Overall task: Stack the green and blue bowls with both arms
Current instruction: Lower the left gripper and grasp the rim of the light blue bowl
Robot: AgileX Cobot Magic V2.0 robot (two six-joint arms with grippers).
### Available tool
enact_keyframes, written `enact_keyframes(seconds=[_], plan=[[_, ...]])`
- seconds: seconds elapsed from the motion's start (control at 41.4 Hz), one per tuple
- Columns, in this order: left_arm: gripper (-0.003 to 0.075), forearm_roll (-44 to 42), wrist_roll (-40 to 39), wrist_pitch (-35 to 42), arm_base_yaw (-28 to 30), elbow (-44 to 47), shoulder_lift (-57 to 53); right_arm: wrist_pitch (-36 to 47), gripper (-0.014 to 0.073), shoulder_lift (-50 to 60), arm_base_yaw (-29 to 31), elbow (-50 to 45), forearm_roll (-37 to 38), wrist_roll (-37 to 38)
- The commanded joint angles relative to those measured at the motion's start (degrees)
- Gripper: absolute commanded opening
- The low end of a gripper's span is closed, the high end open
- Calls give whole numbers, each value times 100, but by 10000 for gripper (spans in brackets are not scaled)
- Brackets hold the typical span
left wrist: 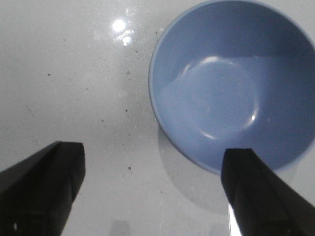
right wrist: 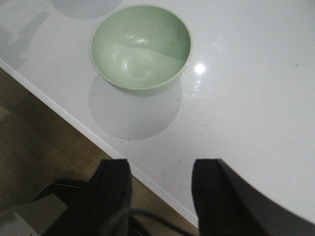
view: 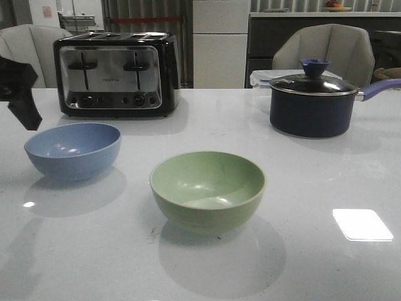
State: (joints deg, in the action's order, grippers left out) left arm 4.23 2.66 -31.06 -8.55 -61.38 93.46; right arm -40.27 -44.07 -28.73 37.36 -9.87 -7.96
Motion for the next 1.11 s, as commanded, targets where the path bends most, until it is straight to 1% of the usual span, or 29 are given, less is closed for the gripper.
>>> enact_keyframes(seconds=[0.0, 0.193, 0.266, 0.411, 0.749, 0.87, 0.894, 1.087], plan=[[614, 62, 4, 413, -37, -434, 196, 338, 416, 42, -9, 177, 17, -59], [613, 62, 4, 541, -37, -872, 804, 332, 416, 42, -9, 177, 17, -59], [595, 62, 4, 556, -37, -1025, 989, 332, 416, 42, -9, 177, 17, -59], [498, 62, 4, 503, -37, -1255, 1259, 326, 416, 42, -9, 177, 17, -59], [188, 62, 4, 262, -37, -1380, 1382, 321, 416, 42, -9, 177, 17, -59], [101, 62, 4, 128, -37, -1393, 1333, 321, 416, 42, -9, 177, 17, -59], [90, 62, 4, 72, -37, -1419, 1319, 321, 416, 42, -9, 177, 17, -59], [93, 104, 4, -381, -41, -1775, 964, 321, 416, 42, -9, 177, 17, -59]])
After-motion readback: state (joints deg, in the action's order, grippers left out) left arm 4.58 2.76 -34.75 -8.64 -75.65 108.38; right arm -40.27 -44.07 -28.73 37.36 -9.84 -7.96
